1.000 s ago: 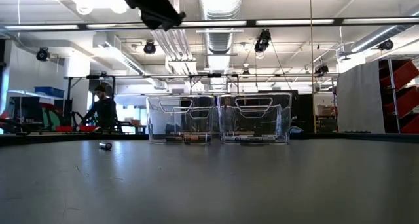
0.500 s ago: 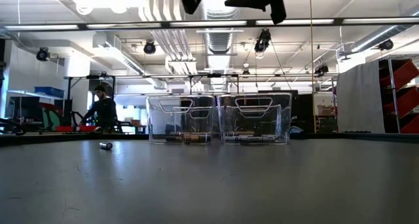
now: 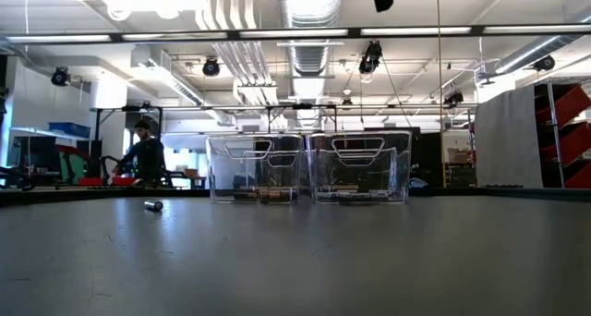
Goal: Sort batteries
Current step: Put the white battery into the right transparent bin
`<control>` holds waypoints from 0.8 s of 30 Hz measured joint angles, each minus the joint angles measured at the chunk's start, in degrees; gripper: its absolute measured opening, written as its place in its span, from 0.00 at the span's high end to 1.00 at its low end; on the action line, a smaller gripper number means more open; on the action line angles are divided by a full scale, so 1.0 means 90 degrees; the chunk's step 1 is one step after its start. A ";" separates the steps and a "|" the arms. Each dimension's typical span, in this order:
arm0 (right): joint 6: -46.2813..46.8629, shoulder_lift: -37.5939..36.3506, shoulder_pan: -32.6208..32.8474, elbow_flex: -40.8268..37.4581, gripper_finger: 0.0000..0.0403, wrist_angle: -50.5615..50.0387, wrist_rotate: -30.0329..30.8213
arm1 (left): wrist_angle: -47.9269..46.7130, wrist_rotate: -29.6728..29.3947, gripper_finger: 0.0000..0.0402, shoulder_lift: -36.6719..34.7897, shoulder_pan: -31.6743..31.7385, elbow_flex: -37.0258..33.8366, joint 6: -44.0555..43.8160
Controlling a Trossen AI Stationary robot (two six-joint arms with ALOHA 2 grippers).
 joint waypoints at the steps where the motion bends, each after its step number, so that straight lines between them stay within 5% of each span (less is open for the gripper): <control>1: -0.0081 -0.0069 -0.0030 0.0038 0.62 -0.0048 -0.0001 | 0.0195 0.0024 0.98 -0.0019 -0.0005 0.0000 -0.0054; 15: -0.0915 -0.0350 -0.0153 0.1082 0.71 -0.1137 -0.0218 | 0.0903 0.0062 0.98 0.0027 0.0051 -0.0010 -0.0341; 24: -0.0971 -0.0352 -0.0473 0.1315 0.93 -0.1548 -0.0797 | 0.0951 0.0069 0.98 0.0032 0.0075 -0.0012 -0.0111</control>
